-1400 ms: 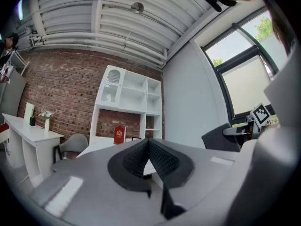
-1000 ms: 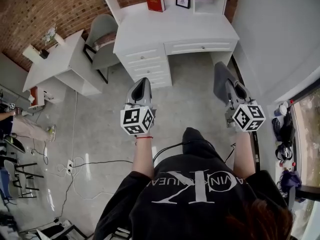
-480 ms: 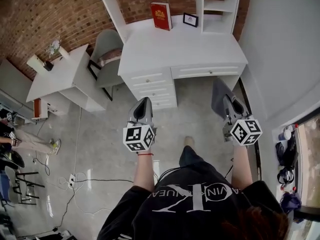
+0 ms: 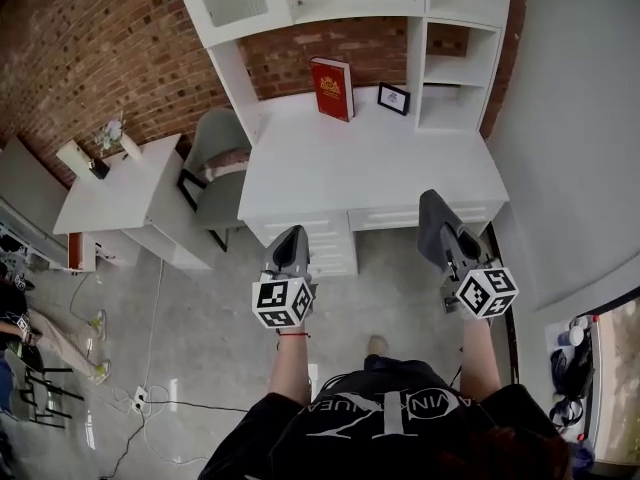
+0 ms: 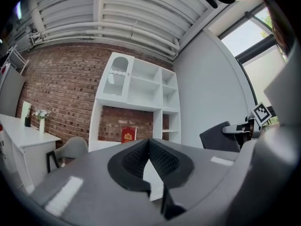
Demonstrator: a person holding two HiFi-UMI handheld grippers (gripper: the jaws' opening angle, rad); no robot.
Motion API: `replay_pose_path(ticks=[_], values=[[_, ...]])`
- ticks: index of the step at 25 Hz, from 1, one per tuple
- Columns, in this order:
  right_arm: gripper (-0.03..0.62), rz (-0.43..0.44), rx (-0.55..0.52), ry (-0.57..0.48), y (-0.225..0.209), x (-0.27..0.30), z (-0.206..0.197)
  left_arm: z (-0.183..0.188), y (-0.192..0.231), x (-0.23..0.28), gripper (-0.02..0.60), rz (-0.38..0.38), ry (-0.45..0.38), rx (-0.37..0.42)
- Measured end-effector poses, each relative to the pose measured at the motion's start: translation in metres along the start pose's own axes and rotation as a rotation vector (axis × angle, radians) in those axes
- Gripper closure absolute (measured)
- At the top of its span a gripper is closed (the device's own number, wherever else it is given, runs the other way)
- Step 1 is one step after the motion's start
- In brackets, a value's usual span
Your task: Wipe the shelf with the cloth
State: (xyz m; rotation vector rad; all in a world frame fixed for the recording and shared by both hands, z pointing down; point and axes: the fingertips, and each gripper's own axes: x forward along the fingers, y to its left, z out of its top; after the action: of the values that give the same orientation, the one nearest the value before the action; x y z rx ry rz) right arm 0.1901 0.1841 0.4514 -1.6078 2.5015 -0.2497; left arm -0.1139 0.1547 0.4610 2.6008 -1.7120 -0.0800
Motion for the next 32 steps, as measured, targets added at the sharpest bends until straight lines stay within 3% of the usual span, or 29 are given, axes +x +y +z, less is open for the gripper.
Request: replay_pose_path(ticks=[11,19,22,32], values=[[0.545,0.066,-0.005,-0.016,-0.044,0.117,0.024,0.017,0.038,0.109,0.571,0.030,-0.039,-0.006],[0.545,0.086,0.020,-0.038,-0.062,0.176,0.040,0.025,0.058,0.165,0.571,0.044,-0.005,-0.045],[0.545,0.088,0.015,-0.048,-0.069,0.205,0.050,0.036,0.070,0.193,0.571,0.028,-0.022,-0.071],[0.545,0.092,-0.068,-0.137,-0.084,0.327,0.125,0.096,0.107,0.321,0.571,-0.069,-0.051,-0.017]])
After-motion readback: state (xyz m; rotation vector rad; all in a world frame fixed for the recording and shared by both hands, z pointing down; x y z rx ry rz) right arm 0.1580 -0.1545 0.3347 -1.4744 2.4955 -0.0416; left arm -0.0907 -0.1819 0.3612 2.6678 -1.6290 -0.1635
